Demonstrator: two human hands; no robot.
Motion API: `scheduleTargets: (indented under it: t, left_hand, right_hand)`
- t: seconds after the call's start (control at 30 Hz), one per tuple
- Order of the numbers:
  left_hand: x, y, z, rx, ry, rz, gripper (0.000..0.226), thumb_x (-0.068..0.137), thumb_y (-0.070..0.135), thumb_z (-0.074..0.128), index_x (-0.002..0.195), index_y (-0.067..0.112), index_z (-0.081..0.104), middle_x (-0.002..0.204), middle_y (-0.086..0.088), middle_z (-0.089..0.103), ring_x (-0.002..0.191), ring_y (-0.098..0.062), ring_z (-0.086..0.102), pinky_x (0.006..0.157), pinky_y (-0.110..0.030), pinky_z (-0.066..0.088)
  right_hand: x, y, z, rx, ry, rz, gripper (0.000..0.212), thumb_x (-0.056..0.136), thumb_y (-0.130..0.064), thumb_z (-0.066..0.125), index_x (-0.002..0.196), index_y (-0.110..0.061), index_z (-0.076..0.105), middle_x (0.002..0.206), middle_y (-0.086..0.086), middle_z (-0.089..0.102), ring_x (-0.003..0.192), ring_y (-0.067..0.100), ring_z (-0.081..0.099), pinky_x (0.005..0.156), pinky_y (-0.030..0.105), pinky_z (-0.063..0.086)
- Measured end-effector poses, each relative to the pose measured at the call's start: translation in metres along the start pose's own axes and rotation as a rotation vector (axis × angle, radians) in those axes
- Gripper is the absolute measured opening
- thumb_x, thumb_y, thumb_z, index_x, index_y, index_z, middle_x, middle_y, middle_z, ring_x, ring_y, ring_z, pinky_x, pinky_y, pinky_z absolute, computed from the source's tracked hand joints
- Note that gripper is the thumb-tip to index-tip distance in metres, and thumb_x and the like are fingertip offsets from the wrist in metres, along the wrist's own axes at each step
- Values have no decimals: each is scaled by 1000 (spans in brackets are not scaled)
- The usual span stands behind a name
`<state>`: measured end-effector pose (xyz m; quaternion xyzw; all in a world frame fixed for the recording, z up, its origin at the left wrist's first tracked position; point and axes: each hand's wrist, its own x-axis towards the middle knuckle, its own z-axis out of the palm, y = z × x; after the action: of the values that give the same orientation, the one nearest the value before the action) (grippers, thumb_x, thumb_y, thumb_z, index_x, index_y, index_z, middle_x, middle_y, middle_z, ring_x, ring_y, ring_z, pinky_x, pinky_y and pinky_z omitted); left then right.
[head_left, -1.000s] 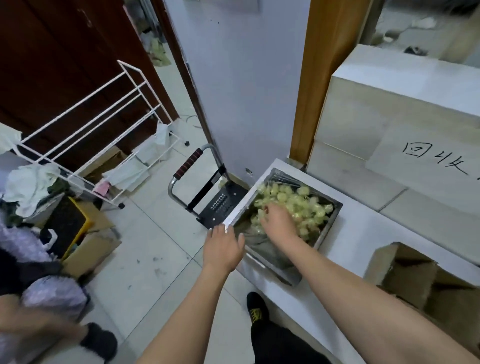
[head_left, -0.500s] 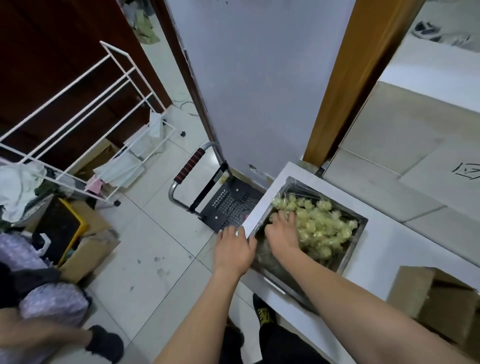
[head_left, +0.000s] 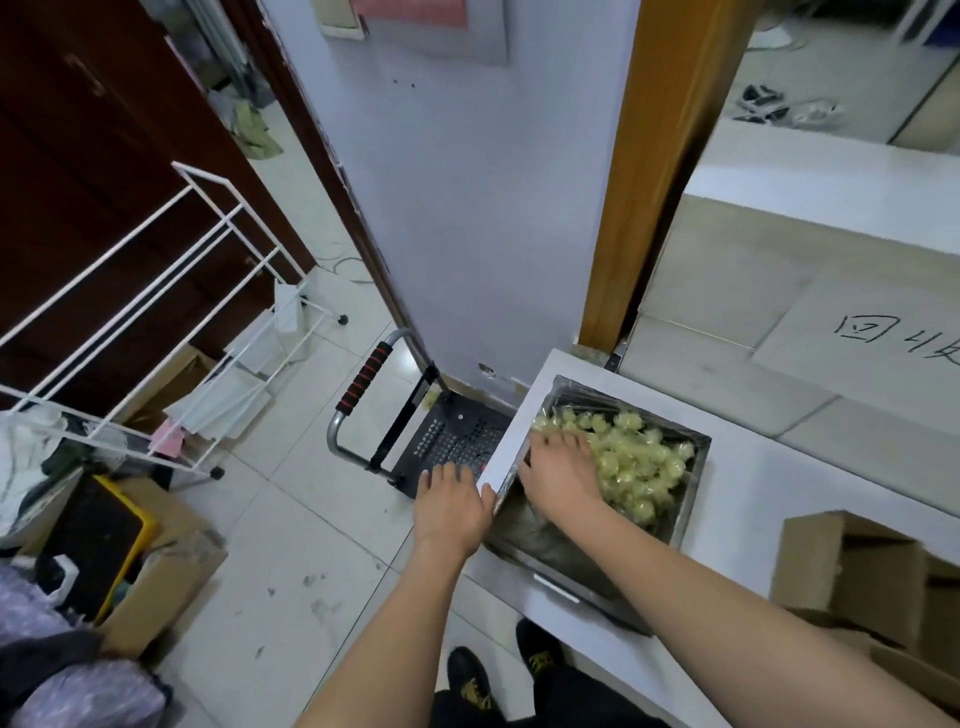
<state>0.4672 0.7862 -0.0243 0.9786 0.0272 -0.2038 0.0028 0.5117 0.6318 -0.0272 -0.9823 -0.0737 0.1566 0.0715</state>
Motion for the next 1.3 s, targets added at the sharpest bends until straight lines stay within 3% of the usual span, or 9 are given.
scheduleTargets:
  t: [0.23,0.33,0.47,0.63,0.73,0.9,1.13,1.3]
  left_hand:
    - [-9,31,-17,16,52,171,51,104,42,24,137,12,49,138,-10,50,132,-27,40,116,-45,26]
    - [-23,54,-26,2,67,267,51,103,39,25,139,11,48,142,-13,48,135,-29,40,118,-47,25]
    - [-52,82,-30,-10,81,391,51,104,40,25,134,9,52,139,-14,52,131,-30,44,113,-44,30]
    - [-102,121,-28,-42,65,539,49,104,38,26,134,9,52,140,-15,50,130,-32,45,112,-47,32]
    - [-130,150,-26,-9,70,623,50,106,38,24,139,9,47,142,-15,48,133,-32,41,113,-46,30]
    - [-176,209,-27,31,115,776,47,105,38,25,135,10,48,137,-13,50,128,-32,45,109,-44,34]
    - [-240,309,-20,81,192,945,50,104,41,23,134,14,52,136,-12,54,128,-29,47,114,-46,32]
    - [-292,396,-2,89,179,1028,52,104,41,24,138,14,51,141,-12,52,134,-28,44,119,-46,29]
  right_hand:
    - [-58,28,-24,46,6,175,57,100,-43,37,147,-10,38,149,20,42,135,36,42,113,46,30]
    - [-92,40,-34,44,25,234,55,100,-48,38,140,-11,46,139,17,51,125,34,50,102,42,41]
    - [-145,56,-48,44,57,306,43,99,-39,41,127,-10,56,125,14,61,111,32,58,89,37,46]
    - [-214,83,-56,19,54,454,50,100,-45,40,134,-10,48,128,14,54,117,33,53,92,39,42]
    - [-253,102,-59,5,62,534,50,100,-48,39,134,-11,47,126,13,56,112,31,57,85,37,45]
    - [-319,140,-65,40,139,658,48,99,-47,40,133,-14,49,129,11,57,116,29,55,91,39,46]
    - [-406,216,-64,107,255,799,55,96,-52,43,137,-16,49,135,11,55,123,30,52,96,42,46]
    - [-475,288,-50,140,289,857,51,96,-52,44,133,-17,50,131,11,56,121,30,53,91,41,47]
